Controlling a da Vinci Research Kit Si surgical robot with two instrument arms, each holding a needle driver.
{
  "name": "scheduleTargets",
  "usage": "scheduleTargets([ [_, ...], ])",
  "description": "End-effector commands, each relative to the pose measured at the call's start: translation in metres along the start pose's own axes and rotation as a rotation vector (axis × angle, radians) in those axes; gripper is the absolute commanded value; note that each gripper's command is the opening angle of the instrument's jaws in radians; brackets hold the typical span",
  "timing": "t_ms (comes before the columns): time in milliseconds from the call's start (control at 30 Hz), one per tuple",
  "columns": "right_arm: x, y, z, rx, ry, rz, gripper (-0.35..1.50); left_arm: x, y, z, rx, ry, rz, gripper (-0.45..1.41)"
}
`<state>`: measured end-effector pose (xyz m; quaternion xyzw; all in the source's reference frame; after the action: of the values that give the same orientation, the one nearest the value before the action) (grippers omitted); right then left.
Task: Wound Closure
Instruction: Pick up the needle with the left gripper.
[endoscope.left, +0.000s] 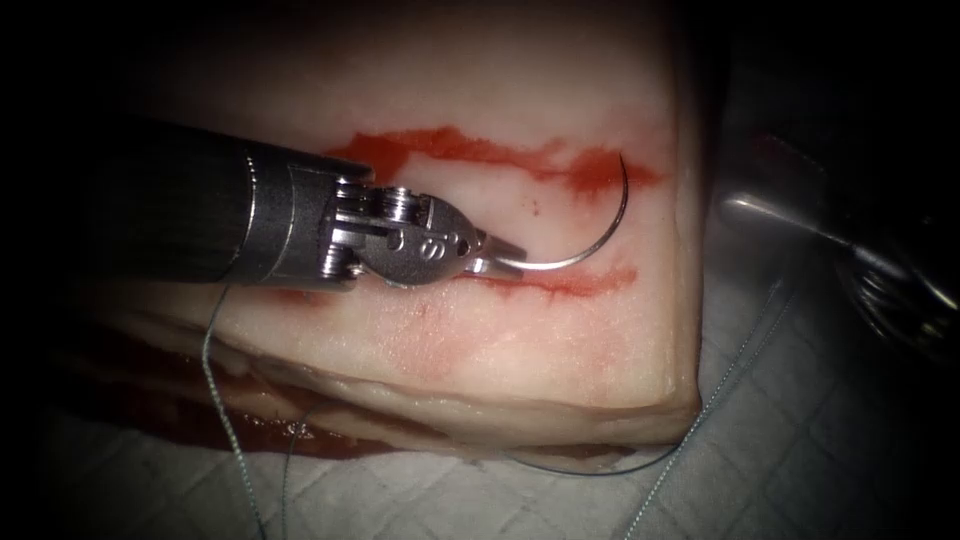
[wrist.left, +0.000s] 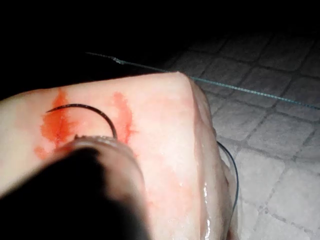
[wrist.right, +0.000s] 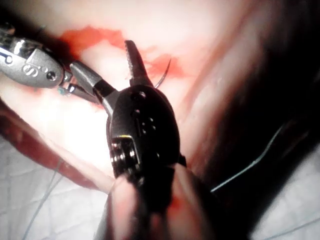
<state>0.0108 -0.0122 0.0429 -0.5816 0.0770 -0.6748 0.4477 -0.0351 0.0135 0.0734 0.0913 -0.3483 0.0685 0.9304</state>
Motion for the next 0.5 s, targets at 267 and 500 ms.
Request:
scheduleTargets([
  [267,0.0002,0.0001,0.0009,-0.004,-0.002,0.011,1.35,-0.0005,0.0007,-0.0006,0.003,0.001,0.213,-0.45],
  [500,0.0003,0.0002,0.0008,-0.027,0.014,0.055,1.37,-0.0007,0.0007,-0.0024,-0.106,0.139,0.779,-0.45],
])
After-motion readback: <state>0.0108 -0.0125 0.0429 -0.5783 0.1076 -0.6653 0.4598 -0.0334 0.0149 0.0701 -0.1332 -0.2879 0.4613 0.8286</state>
